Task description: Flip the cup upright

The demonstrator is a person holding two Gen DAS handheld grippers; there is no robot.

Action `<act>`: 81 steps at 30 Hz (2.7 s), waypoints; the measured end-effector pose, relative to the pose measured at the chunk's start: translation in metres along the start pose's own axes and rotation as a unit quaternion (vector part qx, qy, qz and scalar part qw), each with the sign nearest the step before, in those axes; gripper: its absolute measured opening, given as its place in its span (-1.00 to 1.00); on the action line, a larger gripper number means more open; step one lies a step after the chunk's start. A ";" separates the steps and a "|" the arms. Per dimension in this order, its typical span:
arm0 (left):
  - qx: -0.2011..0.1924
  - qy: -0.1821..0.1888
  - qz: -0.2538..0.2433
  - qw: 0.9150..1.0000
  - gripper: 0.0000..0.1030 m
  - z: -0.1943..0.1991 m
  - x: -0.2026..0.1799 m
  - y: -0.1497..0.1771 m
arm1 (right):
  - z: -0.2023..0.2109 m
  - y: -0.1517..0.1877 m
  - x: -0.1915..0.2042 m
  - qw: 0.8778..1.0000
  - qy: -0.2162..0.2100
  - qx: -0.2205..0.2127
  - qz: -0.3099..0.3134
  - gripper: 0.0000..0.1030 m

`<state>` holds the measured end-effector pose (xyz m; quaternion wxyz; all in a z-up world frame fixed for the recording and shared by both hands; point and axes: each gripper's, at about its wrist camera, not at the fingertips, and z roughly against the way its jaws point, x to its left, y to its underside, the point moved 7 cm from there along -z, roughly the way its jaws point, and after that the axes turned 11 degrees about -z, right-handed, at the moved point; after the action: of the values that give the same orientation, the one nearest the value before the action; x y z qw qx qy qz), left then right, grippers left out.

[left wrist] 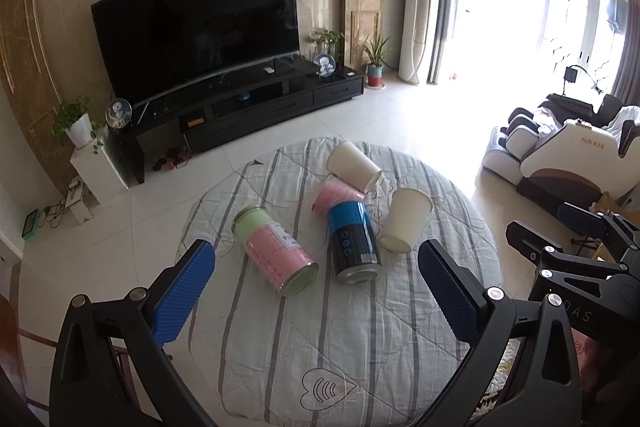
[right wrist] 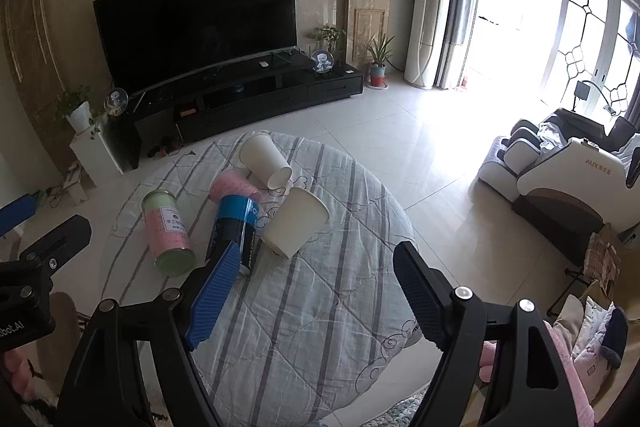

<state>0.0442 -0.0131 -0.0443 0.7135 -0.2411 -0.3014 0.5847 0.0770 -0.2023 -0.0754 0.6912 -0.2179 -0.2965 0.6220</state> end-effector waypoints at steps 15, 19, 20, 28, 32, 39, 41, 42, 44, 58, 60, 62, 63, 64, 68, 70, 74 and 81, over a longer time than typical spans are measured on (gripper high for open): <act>0.083 0.016 0.017 0.996 0.99 -0.031 -0.003 0.031 | -0.029 0.029 0.000 0.997 0.000 0.079 0.003 0.56; 0.105 0.021 0.016 0.994 0.99 -0.040 -0.009 0.039 | -0.036 0.038 -0.005 0.995 -0.001 0.100 0.003 0.56; 0.110 0.023 0.016 0.994 0.99 -0.042 -0.011 0.040 | -0.037 0.041 -0.006 0.994 -0.001 0.105 0.002 0.56; 0.144 0.024 0.013 0.989 0.99 -0.057 -0.027 0.051 | -0.049 0.049 -0.017 0.991 -0.009 0.136 -0.001 0.56; 0.154 0.017 0.018 0.988 0.99 -0.058 -0.028 0.053 | -0.055 0.050 -0.019 0.989 -0.017 0.145 0.002 0.56; 0.168 0.009 0.036 0.985 0.99 -0.059 -0.030 0.054 | -0.062 0.047 -0.021 0.987 -0.036 0.156 0.009 0.56; 0.171 0.006 0.037 0.985 0.99 -0.061 -0.032 0.054 | -0.065 0.047 -0.022 0.987 -0.037 0.158 0.012 0.56; 0.174 0.008 0.038 0.984 0.99 -0.063 -0.033 0.053 | -0.066 0.047 -0.023 0.986 -0.036 0.161 0.012 0.56; 0.174 0.016 0.037 0.984 0.99 -0.068 -0.037 0.049 | -0.069 0.048 -0.028 0.986 -0.033 0.165 0.009 0.56; 0.226 0.087 0.013 0.970 0.99 -0.182 -0.063 0.008 | -0.085 0.052 -0.092 0.975 0.060 0.185 -0.109 0.56; 0.242 0.092 0.012 0.966 0.99 -0.201 -0.065 0.010 | -0.089 0.055 -0.097 0.971 0.073 0.191 -0.121 0.56; 0.256 0.094 0.011 0.962 0.99 -0.216 -0.066 0.015 | -0.092 0.059 -0.103 0.967 0.082 0.199 -0.134 0.56; 0.263 0.093 0.008 0.960 0.99 -0.222 -0.066 0.018 | -0.095 0.062 -0.105 0.965 0.086 0.204 -0.140 0.56; 0.270 0.092 0.004 0.958 0.97 -0.228 -0.067 0.022 | -0.098 0.064 -0.108 0.963 0.089 0.209 -0.145 0.56; 0.291 0.084 -0.001 0.953 0.94 -0.245 -0.065 0.035 | -0.108 0.071 -0.113 0.957 0.096 0.223 -0.160 0.56; 0.300 0.077 -0.004 0.951 0.87 -0.253 -0.063 0.040 | -0.115 0.073 -0.113 0.955 0.096 0.229 -0.162 0.56; 0.331 0.079 -0.009 0.940 0.41 -0.272 -0.064 0.056 | -0.128 0.074 -0.110 0.954 0.091 0.237 -0.162 0.56; 0.319 0.093 -0.013 0.943 0.33 -0.271 -0.066 0.052 | -0.142 0.065 -0.108 0.957 0.079 0.231 -0.156 0.56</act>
<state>0.1923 -0.0652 -0.2803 0.7854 -0.0503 -0.0346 0.6159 0.1209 -0.2906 -0.2375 0.8324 -0.0518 -0.1195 0.5386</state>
